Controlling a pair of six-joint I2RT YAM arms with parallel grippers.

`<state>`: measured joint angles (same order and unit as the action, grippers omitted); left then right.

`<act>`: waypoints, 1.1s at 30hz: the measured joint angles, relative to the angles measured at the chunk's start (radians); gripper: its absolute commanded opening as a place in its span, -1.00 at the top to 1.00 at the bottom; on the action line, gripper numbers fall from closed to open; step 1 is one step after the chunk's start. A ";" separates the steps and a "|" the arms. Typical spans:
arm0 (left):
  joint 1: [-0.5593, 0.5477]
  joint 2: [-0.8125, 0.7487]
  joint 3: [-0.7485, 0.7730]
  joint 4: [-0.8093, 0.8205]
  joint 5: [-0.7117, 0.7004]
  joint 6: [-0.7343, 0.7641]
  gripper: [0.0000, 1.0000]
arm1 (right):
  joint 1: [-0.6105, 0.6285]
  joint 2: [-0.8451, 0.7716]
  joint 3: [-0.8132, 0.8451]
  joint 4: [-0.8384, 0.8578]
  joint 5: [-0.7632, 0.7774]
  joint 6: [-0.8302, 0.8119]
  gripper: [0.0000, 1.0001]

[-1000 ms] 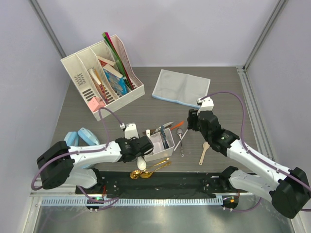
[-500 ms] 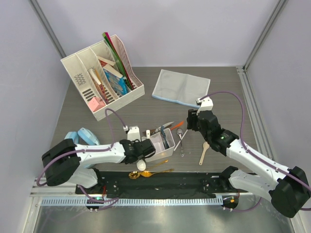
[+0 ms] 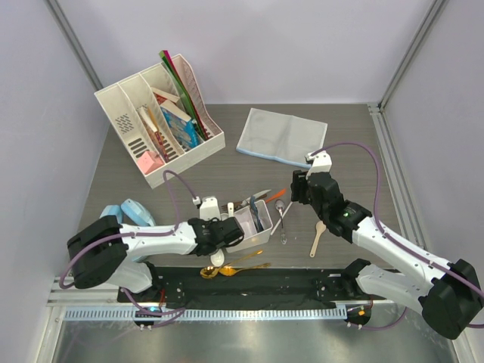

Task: Sort the eating utensils into containers
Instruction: Pick up the spoon from the center of the board, then place the fork in the storage box.

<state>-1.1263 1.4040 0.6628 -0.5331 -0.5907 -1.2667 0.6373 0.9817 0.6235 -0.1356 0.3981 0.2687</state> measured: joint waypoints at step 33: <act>0.000 -0.333 0.191 -0.202 -0.300 0.093 1.00 | -0.001 0.000 0.000 0.000 -0.001 0.001 -0.23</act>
<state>-1.1267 1.0706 0.8539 -0.7353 -0.8909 -1.1732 0.6365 0.9817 0.6235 -0.1352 0.3969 0.2695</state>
